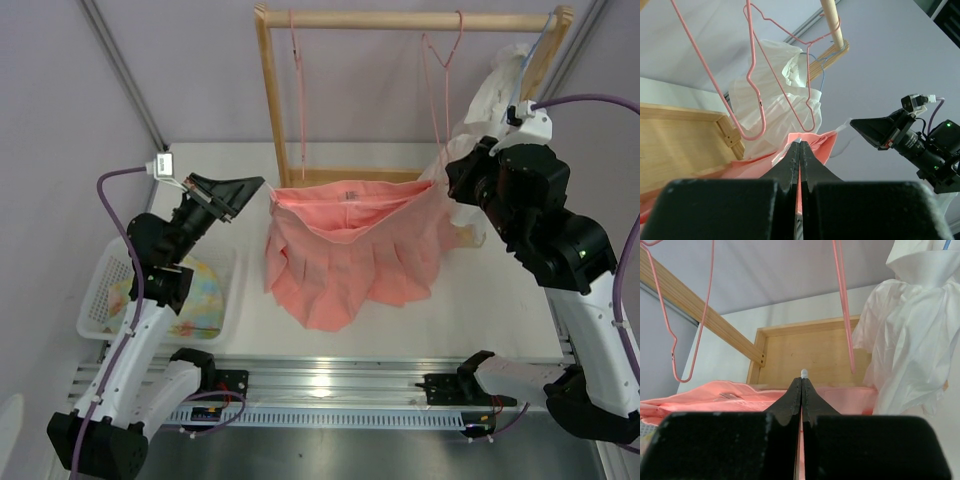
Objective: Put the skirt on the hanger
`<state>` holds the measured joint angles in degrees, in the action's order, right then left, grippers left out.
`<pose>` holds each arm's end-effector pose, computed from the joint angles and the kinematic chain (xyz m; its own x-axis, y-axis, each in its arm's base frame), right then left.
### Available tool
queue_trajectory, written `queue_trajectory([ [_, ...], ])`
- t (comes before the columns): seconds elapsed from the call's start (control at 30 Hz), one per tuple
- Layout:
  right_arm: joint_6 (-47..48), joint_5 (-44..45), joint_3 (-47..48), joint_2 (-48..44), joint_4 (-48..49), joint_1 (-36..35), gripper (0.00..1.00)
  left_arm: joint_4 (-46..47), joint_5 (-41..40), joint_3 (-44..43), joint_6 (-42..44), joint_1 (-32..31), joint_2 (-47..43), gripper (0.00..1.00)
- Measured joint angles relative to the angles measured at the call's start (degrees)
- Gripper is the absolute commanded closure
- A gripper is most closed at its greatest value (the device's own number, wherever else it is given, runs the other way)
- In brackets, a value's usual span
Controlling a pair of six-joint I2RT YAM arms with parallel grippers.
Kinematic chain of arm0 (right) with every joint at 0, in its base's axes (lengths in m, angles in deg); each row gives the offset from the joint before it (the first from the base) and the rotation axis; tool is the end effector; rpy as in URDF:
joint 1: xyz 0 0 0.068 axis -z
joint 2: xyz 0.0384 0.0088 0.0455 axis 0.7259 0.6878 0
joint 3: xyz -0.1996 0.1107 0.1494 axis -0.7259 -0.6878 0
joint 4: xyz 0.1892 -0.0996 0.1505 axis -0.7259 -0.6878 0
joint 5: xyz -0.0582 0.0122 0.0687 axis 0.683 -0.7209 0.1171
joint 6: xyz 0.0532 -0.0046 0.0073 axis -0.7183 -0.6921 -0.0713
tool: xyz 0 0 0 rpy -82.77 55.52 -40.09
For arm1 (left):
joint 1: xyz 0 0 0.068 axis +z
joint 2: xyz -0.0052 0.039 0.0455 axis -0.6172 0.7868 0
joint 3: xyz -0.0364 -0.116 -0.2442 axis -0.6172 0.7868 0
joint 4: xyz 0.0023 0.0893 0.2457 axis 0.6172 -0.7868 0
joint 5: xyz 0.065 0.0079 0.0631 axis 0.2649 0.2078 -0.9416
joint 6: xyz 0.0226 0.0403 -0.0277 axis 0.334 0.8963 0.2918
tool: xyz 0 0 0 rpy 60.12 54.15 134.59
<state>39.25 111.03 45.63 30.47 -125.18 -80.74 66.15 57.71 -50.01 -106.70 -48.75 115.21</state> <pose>0.1470 0.0818 0.5264 -0.2405 0.2681 -0.9329 -0.0783 0.9526 0.2940 0.1811 -0.0508 0.3968 -0.3854 -0.7403 -0.5509 0.5672 0.2808 -0.7742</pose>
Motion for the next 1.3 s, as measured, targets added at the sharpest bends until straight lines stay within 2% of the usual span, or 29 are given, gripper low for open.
queue_trajectory([
  [0.17, -0.52, -1.81, -4.26, -1.79, 0.83, 0.57, 1.0, 0.31, 0.94, 1.29, -0.44, 0.66, -1.29, 1.0],
  [0.33, -2.64, -3.37, -16.11, -7.04, 2.29, 0.61, 1.0, -0.15, 0.66, 10.73, -0.07, 0.76, -7.65, 1.0],
  [0.57, -7.96, -5.75, -34.77, -15.91, 3.61, 0.68, 1.0, -8.74, -3.41, 24.92, 2.08, 0.87, -14.05, 1.0],
  [0.7, -11.58, -8.02, -45.62, -20.37, 4.37, 0.33, 1.0, -15.23, -6.71, 29.9, 4.39, 0.87, -14.8, 1.0],
  [0.87, -15.8, -8.98, -54.12, -22.51, 6.16, -2.25, 1.0, -20.7, -11.61, 30.53, 8.72, -0.9, -11.34, 1.0],
  [1.03, -19.56, -8.83, -59.84, -22.53, 9.77, -6.54, 1.0, -24.06, -18.97, 30.45, 12.55, -8.46, -4.94, 1.0],
  [1.13, -21.38, -8.13, -62.4, -21.66, 11.28, -9.25, 1.0, -25.03, -23.17, 30.25, 13.97, -12.55, -1.31, 1.0],
  [1.3, -22.75, -7.48, -63.89, -19.96, 13.07, -10.97, 1.0, -25.33, -27.82, 28.7, 15.67, -14.99, 3.28, 1.0],
])
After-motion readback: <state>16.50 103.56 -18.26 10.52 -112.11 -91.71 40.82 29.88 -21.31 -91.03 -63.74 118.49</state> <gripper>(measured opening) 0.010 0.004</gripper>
